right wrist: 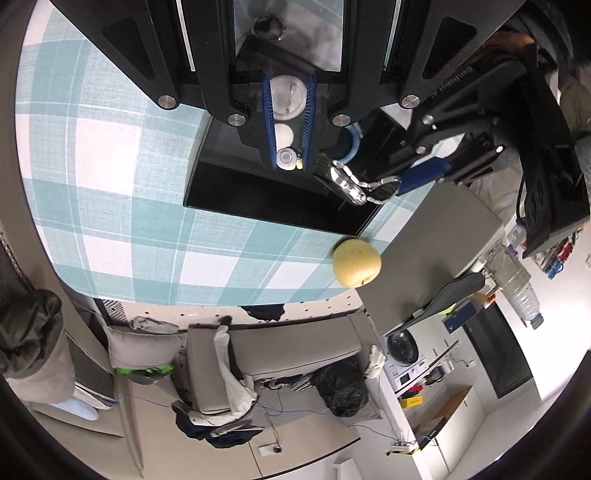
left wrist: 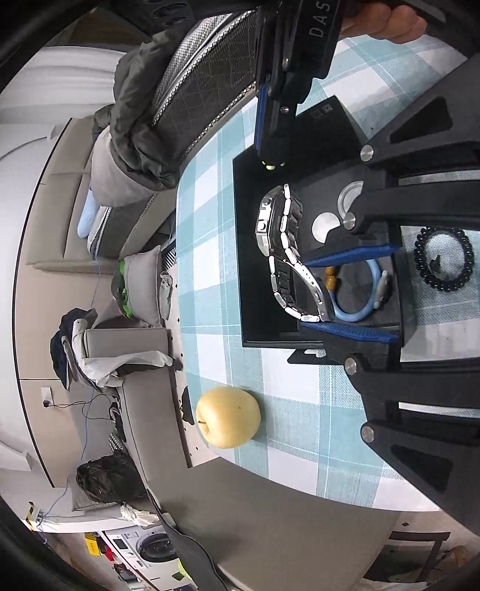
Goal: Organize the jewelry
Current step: 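Carry the watch and stud into the black box and open both tools, then move the right tool back out and lower it over the silver ring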
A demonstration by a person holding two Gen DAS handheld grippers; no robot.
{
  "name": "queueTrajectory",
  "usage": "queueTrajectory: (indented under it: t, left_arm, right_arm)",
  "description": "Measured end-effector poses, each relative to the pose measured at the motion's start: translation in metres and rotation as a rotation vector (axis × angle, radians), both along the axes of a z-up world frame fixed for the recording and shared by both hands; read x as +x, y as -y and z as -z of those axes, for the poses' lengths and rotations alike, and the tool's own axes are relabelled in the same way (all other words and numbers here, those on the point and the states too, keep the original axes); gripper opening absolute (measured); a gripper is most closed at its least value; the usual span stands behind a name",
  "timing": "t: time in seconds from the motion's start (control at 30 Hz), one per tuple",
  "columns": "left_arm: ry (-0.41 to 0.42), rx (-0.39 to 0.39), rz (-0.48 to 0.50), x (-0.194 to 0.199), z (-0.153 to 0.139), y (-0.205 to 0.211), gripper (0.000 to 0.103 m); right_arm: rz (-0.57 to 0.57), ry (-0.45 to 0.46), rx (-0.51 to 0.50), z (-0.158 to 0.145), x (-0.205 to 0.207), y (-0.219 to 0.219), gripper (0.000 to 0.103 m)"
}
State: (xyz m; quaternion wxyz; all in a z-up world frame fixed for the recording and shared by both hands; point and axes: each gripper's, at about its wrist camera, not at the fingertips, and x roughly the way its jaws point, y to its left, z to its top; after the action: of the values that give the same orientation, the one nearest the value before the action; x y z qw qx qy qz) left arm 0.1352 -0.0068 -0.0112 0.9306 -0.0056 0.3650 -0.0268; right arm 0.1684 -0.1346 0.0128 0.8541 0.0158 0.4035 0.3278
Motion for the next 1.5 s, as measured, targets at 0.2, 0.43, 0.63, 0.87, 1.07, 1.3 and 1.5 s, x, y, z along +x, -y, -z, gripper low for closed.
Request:
queueTrajectory:
  t: [0.2,0.43,0.63,0.87,1.07,1.3,1.5]
  left_arm:
    - [-0.025,0.013,0.007,0.002,0.004,0.005,0.024]
    - [-0.038,0.034,0.014,0.004,0.009,0.01,0.024]
    - [-0.044,0.041,0.009,0.004,0.008,0.01,0.024]
    - [-0.05,0.046,0.007,0.006,0.008,0.011,0.024]
    - [-0.055,0.048,0.006,0.007,0.008,0.011,0.024]
    - [-0.014,-0.006,0.014,-0.002,-0.005,0.006,0.025]
    - [0.041,-0.079,-0.021,-0.018,-0.024,-0.009,0.079]
  right_arm:
    - [0.003,-0.017,-0.03,0.008,0.003,-0.009,0.013]
    - [0.008,-0.021,-0.06,0.013,0.005,-0.014,0.013]
    - [0.006,-0.016,-0.08,0.014,0.005,-0.017,0.013]
    - [-0.012,0.015,-0.122,0.015,0.001,-0.023,0.015]
    - [-0.035,0.036,-0.129,0.012,-0.003,-0.023,0.015]
    - [-0.047,0.102,-0.109,-0.006,-0.013,-0.012,0.041]
    - [-0.027,0.157,-0.066,-0.024,-0.021,0.018,0.091]
